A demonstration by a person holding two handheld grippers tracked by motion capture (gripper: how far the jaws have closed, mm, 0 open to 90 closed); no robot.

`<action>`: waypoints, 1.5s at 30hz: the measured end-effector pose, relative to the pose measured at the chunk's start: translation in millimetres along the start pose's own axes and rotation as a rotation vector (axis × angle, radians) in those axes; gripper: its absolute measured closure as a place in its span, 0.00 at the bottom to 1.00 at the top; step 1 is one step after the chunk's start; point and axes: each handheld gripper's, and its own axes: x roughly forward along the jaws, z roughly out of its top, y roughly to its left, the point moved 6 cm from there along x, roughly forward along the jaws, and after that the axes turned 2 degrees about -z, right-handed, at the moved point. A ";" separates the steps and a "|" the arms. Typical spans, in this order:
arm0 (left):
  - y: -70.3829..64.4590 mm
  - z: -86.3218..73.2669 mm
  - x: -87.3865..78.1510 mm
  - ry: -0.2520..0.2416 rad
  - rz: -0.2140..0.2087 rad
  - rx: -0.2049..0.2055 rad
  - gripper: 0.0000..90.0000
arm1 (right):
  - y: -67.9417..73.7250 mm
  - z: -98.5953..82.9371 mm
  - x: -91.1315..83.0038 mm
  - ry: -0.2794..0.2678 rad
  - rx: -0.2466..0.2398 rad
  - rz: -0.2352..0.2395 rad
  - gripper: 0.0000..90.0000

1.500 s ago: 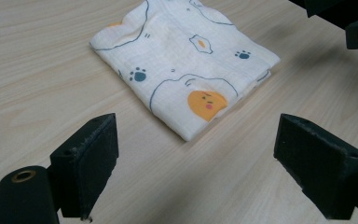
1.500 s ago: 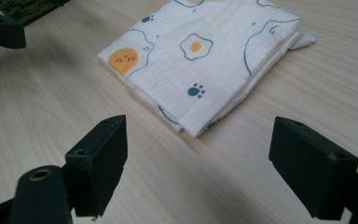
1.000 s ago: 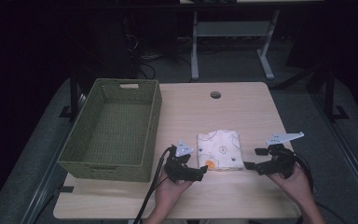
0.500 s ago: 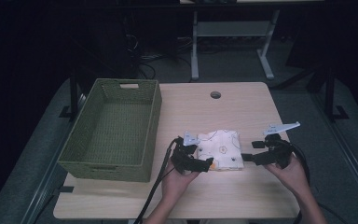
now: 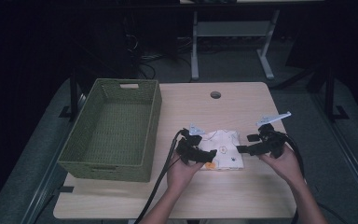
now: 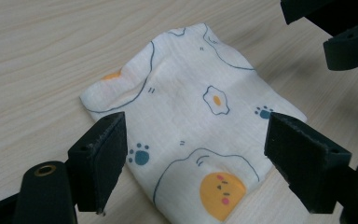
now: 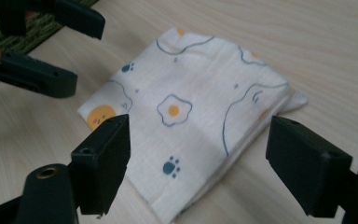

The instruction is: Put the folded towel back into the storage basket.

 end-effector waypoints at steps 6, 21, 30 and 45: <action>4.6 -1.2 9.1 0.033 0.010 -0.016 0.26 | -6.5 10.1 10.6 0.017 0.007 -0.011 0.25; 14.2 -15.6 26.1 0.106 0.034 -0.054 0.34 | -20.3 7.5 46.2 0.066 0.041 -0.029 0.34; 19.8 -21.0 33.6 0.159 0.064 -0.048 0.40 | -28.9 2.0 57.9 0.096 0.060 -0.060 0.46; 21.3 -17.5 38.0 0.159 0.134 0.037 0.66 | -25.3 0.1 67.8 0.136 0.032 -0.162 0.72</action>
